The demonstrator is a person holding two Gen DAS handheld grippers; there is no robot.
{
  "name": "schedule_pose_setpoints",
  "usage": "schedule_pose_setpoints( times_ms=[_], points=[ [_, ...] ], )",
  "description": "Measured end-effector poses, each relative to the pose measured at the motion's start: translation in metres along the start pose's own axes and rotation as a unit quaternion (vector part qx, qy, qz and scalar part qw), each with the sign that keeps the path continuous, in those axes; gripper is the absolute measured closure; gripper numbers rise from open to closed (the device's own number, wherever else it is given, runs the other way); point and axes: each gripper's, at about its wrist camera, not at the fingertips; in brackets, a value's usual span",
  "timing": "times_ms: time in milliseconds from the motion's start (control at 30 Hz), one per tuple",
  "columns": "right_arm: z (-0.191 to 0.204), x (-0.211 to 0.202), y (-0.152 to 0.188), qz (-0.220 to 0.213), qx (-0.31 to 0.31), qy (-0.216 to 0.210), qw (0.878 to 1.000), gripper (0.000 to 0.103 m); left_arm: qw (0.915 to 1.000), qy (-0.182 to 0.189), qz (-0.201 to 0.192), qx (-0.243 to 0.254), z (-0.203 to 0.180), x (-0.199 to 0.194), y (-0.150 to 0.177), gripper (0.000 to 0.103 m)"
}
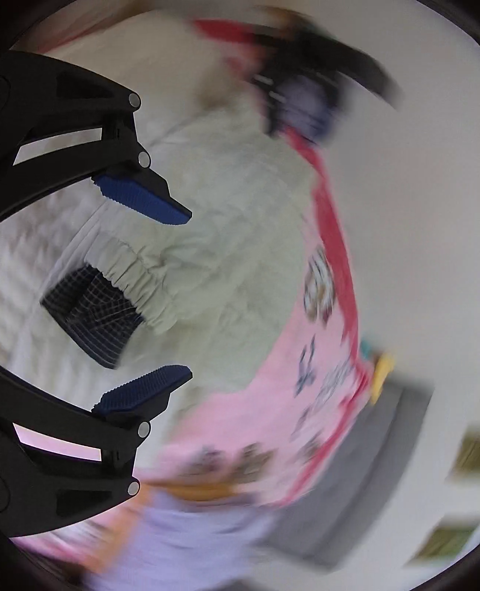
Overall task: Fold large clothes
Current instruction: 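Smooth the folded jacket flat with both open tools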
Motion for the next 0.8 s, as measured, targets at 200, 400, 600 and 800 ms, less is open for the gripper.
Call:
schedule_pose_setpoints(
  times_ms=[200, 400, 600, 800],
  points=[
    [0.017, 0.051, 0.002, 0.052, -0.132, -0.083, 0.987, 0.029, 0.9908, 0.055, 0.109, 0.059, 0.008, 0.060, -0.001, 0.007],
    [-0.003, 0.077, 0.018, 0.074, -0.066, -0.142, 0.985, 0.027, 0.9867, 0.081, 0.137, 0.033, 0.016, 0.079, 0.009, 0.006],
    [0.004, 0.103, 0.031, 0.081, -0.044, -0.157, 0.983, 0.027, 0.9846, 0.087, 0.149, 0.029, 0.018, 0.084, 0.015, 0.006],
    [0.009, 0.099, 0.023, 0.079, -0.048, -0.137, 0.986, 0.025, 0.9852, 0.074, 0.153, 0.024, 0.017, 0.077, 0.013, 0.006]
  ],
)
Point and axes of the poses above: each gripper's, at about its wrist camera, not at the fingertips, and x roughly the way its jaws point, z to its left, y to its underside, and after that the axes turned 12 degrees about -x, right-handed
